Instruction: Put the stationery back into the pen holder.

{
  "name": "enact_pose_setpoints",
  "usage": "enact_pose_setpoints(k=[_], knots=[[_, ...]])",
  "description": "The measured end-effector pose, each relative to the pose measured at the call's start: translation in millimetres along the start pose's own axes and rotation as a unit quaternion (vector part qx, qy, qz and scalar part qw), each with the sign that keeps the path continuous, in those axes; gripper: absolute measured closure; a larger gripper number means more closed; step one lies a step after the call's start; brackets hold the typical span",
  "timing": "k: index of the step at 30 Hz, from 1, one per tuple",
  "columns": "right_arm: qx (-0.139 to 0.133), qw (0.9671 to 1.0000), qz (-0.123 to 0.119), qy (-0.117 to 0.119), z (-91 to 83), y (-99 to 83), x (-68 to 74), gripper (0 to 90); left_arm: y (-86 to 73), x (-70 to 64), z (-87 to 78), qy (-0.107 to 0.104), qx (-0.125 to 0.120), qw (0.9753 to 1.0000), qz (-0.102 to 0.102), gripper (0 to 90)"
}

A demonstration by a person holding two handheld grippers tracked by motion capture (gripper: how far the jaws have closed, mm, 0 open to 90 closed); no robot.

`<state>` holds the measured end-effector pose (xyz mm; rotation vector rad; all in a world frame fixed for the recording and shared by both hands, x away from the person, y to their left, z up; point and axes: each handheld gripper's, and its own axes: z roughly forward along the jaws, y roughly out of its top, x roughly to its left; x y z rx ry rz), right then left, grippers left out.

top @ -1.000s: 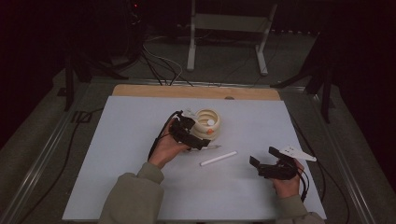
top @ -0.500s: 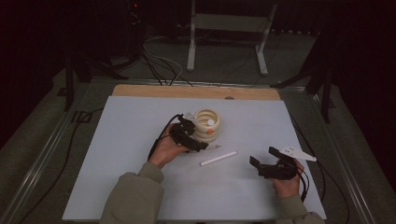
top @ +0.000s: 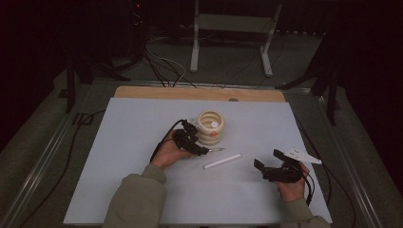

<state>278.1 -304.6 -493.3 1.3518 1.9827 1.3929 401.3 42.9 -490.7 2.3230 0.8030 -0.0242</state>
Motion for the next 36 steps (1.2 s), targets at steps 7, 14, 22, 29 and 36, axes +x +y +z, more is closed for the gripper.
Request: enact_pose_setpoints(k=[7,14,22,29,36], knots=[[0.000,1.0000,-0.001,0.000,0.1,0.0,0.1,0.0,-0.8,1.9,5.4,-0.007,0.009,0.9999,0.005,34.7],[0.001,1.0000,-0.001,0.001,0.5,-0.1,0.1,0.0,-2.5,6.2,9.5,-0.014,0.012,0.9998,0.006,44.6],[0.002,1.0000,-0.002,0.002,0.9,-0.1,0.2,0.0,-2.6,5.9,13.8,-0.013,0.023,0.9994,0.021,53.2],[0.003,1.0000,-0.003,0.003,1.1,-0.1,0.1,0.0,0.0,6.3,18.5,-0.024,0.025,0.9992,0.019,59.0],[0.003,1.0000,-0.002,0.004,1.0,-0.1,0.1,0.0,3.4,1.9,24.4,-0.020,0.042,0.9983,0.036,62.2]])
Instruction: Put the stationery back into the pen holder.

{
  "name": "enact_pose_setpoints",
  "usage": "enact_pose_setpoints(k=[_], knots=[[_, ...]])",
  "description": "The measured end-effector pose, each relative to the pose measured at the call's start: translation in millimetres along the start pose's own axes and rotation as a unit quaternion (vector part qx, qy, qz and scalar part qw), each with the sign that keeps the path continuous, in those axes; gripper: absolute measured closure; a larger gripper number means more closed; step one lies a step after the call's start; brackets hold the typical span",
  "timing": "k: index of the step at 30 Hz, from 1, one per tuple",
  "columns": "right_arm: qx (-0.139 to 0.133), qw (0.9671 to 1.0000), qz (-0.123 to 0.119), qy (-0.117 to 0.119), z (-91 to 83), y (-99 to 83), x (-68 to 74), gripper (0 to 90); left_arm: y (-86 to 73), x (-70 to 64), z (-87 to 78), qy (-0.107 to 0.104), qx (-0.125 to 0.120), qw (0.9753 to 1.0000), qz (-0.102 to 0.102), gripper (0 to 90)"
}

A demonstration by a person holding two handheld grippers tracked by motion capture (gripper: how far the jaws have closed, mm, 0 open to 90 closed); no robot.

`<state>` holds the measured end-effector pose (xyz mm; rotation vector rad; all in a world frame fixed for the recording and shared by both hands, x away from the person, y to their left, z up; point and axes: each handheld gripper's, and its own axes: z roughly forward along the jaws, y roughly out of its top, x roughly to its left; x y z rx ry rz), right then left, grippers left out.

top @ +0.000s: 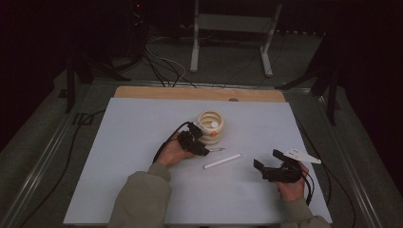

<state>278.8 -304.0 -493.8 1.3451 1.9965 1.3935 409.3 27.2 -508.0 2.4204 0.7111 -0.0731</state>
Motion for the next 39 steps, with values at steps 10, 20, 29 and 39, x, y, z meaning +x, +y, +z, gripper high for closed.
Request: enact_pose_setpoints(k=[10,20,29,39], knots=[[0.001,1.0000,-0.001,0.000,0.3,-0.1,0.3,0.0,0.0,-2.4,0.6,0.014,0.007,0.9996,0.024,74.4],[0.003,1.0000,-0.002,0.001,0.9,-0.2,0.9,0.0,0.2,-8.0,1.1,0.008,0.020,0.9989,0.041,80.1],[0.002,1.0000,-0.001,0.000,0.6,-0.1,-0.2,0.0,0.7,-6.6,-0.3,-0.002,0.020,0.9990,0.039,80.5],[0.002,1.0000,-0.001,-0.001,0.4,-0.1,-0.6,0.0,2.0,-7.7,-8.4,-0.023,0.001,0.9990,0.038,80.4]])
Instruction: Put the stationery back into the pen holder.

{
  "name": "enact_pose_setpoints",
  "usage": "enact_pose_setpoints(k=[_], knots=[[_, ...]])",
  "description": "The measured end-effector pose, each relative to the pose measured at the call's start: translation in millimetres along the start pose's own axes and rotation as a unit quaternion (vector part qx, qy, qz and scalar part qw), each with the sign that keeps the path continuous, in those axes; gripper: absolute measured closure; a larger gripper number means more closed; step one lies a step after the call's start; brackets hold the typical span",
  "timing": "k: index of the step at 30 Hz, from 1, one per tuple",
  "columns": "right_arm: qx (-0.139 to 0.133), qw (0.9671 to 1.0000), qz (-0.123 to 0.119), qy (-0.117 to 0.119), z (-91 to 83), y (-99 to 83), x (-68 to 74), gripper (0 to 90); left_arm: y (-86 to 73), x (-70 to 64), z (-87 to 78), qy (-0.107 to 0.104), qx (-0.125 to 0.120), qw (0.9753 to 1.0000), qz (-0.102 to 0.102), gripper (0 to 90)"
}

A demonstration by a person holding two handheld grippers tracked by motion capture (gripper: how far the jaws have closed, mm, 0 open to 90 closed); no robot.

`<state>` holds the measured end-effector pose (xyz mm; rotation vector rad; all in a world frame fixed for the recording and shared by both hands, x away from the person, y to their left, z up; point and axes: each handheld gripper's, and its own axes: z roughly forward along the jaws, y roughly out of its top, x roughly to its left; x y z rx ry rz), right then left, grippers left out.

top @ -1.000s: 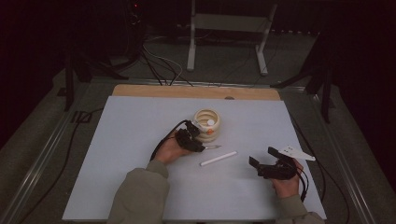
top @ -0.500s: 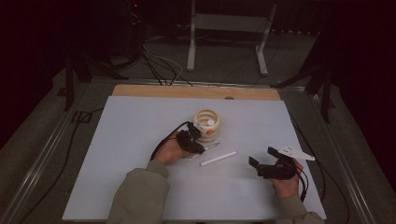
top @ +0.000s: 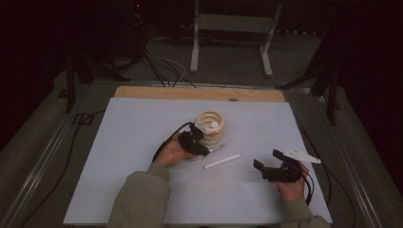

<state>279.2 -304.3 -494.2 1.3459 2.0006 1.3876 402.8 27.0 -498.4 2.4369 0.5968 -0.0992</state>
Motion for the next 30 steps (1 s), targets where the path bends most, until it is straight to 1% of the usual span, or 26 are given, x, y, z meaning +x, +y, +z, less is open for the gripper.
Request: enact_pose_setpoints(k=[5,9,14,16,22,30], knots=[[0.000,1.0000,0.000,0.000,-0.2,0.0,0.2,0.0,1.1,-0.8,-4.0,-0.007,-0.015,0.9998,-0.005,80.4],[0.000,1.0000,0.001,0.000,-0.2,0.0,-0.1,0.0,2.9,-3.3,-7.3,-0.012,-0.021,0.9997,-0.001,80.4],[0.000,1.0000,0.000,0.000,-0.1,-0.1,0.3,0.0,5.1,-5.3,-12.0,-0.015,-0.030,0.9994,-0.003,80.4],[0.000,1.0000,0.000,0.000,-0.2,-0.1,0.1,0.0,5.7,-5.8,-14.6,-0.019,-0.038,0.9991,-0.003,80.4],[0.001,1.0000,0.000,0.000,-0.1,-0.1,0.4,0.0,8.1,-8.4,-22.3,-0.021,-0.054,0.9983,-0.003,80.4],[0.001,1.0000,0.000,0.000,0.0,-0.2,0.3,0.0,11.3,-11.8,-29.2,-0.024,-0.068,0.9974,0.001,80.3]])
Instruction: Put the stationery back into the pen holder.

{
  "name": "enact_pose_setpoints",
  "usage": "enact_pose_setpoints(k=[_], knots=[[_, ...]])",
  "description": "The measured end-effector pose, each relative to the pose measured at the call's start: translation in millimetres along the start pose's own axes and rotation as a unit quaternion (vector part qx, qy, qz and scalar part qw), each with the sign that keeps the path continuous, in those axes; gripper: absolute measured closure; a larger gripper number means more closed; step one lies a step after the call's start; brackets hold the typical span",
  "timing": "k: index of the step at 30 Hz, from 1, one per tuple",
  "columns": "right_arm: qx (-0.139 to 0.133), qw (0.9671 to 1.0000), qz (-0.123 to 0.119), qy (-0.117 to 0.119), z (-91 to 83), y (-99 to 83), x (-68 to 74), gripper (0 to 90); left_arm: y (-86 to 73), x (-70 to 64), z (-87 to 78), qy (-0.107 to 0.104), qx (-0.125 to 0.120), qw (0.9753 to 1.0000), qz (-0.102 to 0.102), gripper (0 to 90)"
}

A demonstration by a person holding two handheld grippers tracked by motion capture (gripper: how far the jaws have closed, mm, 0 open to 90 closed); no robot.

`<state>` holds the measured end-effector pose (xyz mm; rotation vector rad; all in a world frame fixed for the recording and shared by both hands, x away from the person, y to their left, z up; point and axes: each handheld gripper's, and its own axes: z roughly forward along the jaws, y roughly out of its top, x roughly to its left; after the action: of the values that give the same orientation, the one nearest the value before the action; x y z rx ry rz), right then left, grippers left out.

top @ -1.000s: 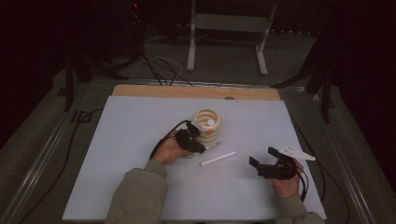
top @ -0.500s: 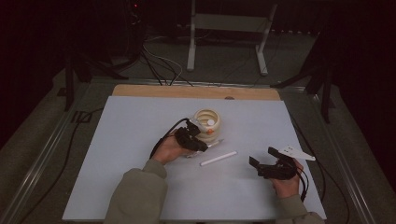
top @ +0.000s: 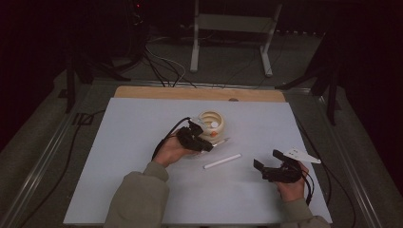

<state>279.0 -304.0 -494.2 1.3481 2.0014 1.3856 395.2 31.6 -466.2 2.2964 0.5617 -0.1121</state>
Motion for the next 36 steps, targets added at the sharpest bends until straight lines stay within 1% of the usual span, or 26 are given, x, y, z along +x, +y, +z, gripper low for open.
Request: enact_pose_setpoints(k=[10,20,32,36], knots=[[0.000,1.0000,0.000,0.000,0.2,0.0,0.1,0.0,7.4,-4.7,-10.0,0.003,-0.017,0.9998,0.009,80.3],[0.002,1.0000,0.000,0.000,0.5,-0.1,0.4,0.0,11.3,-4.9,-19.5,0.013,-0.031,0.9994,0.008,80.4],[0.002,1.0000,0.000,-0.001,0.8,-0.2,0.3,0.0,17.6,-6.4,-30.4,0.024,-0.052,0.9983,0.009,80.3],[0.002,1.0000,0.001,-0.001,1.0,-0.3,0.3,0.0,18.7,-6.0,-33.9,0.027,-0.058,0.9979,0.005,80.3]])
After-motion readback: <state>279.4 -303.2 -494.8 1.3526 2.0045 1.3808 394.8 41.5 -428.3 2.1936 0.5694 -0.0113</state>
